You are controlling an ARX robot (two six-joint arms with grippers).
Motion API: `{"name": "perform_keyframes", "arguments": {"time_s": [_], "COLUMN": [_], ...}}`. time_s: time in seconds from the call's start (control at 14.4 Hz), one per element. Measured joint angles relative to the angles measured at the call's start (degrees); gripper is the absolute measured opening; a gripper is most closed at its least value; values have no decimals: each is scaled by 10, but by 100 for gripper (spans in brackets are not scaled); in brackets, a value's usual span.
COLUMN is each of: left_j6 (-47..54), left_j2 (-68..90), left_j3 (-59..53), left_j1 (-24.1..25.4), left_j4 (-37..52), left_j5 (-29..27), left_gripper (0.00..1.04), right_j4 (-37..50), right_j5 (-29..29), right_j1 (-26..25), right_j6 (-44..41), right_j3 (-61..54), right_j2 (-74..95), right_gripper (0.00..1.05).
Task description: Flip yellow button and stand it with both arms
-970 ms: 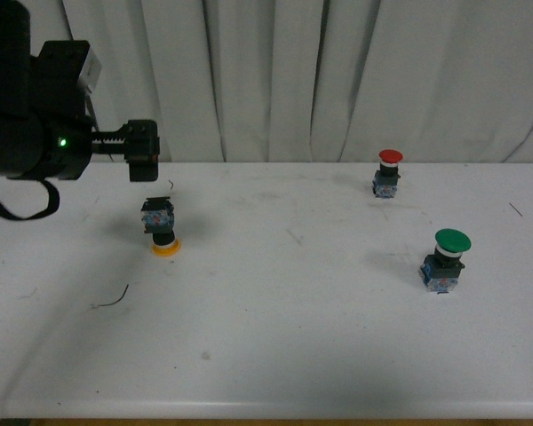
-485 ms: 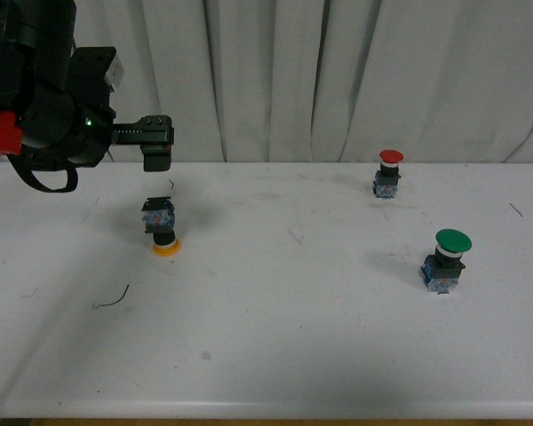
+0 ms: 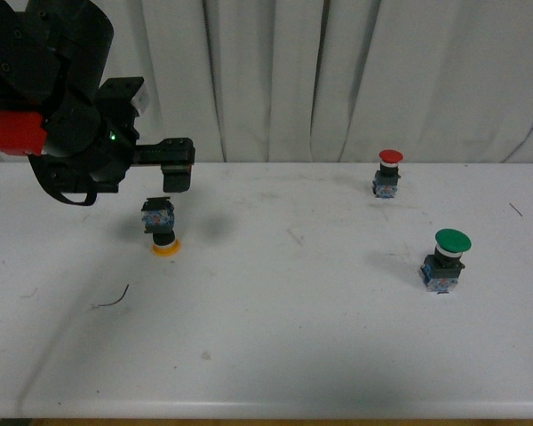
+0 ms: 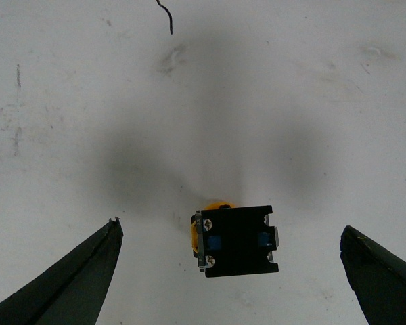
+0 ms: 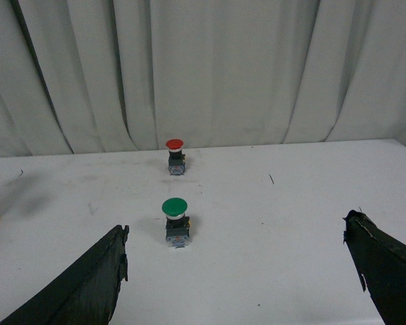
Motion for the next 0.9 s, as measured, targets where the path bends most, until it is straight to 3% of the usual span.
{"name": "perform_keyframes", "arguments": {"time_s": [0.55, 0.69, 0.9], "left_j6": [-2, -3, -5], "left_j2": [52, 52, 53], "left_j3": [28, 28, 28], "left_j1": [-8, -10, -15], "left_j4": [-3, 0, -1], "left_j5": [-28, -25, -21], "left_gripper": [98, 79, 43], "right_j4": [0, 0, 0], "right_j5": [0, 0, 0], "right_j1": [0, 0, 0], "right_j6": [0, 0, 0], "right_j3": [0, 0, 0], "right_j2": [0, 0, 0], "right_gripper": [98, 98, 98]}}
